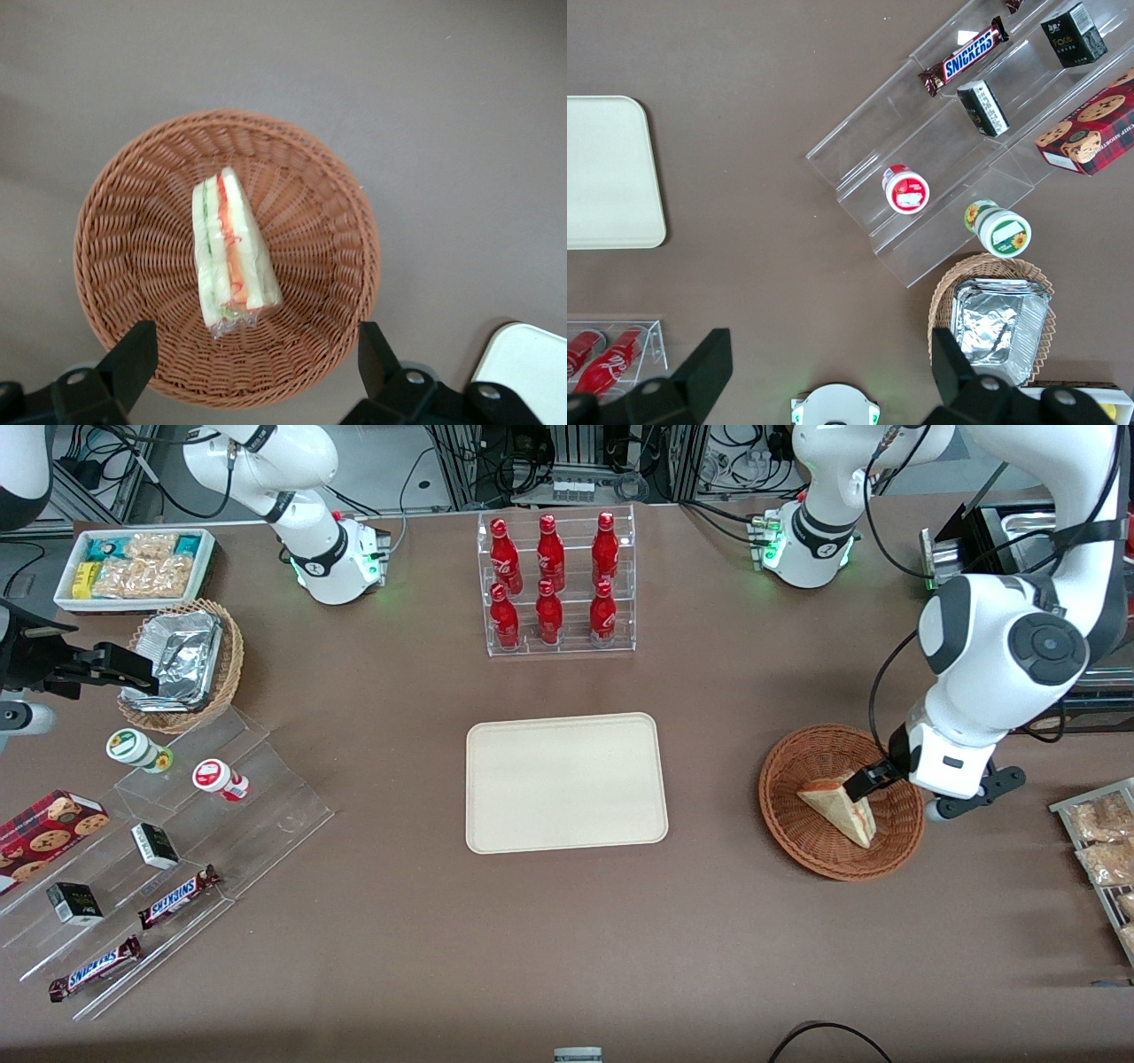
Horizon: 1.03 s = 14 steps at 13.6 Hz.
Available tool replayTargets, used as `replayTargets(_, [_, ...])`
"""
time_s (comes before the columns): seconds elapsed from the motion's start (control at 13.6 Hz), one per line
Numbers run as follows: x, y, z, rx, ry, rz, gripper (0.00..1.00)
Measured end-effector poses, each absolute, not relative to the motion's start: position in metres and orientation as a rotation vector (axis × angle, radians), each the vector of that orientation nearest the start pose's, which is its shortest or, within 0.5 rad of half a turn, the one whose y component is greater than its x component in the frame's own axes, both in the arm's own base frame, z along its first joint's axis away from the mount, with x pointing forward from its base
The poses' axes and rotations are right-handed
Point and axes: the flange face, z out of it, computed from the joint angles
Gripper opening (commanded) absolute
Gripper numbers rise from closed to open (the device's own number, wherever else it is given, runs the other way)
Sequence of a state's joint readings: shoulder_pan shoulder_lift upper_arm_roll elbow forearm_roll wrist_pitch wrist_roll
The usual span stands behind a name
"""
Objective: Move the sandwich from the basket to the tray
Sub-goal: 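Lower the open left gripper around the wrapped sandwich and close it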
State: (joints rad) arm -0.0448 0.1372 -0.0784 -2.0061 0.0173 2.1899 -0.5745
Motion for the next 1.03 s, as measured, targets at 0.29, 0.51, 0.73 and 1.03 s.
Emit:
replayTargets(0.29, [0.569,-0.066,0.361,-3.063,-0.738,-0.051,1.0])
replayTargets(0.51, [0.56,-0.064,0.327,-3.056,-0.804,-0.081,1.0])
replayTargets(0.73, [0.558,-0.063,0.306,-3.047,-0.834,-0.059,1.0])
replayTargets(1.03, [0.561,-0.06,0.292,-3.044,-0.852,-0.063,1.0])
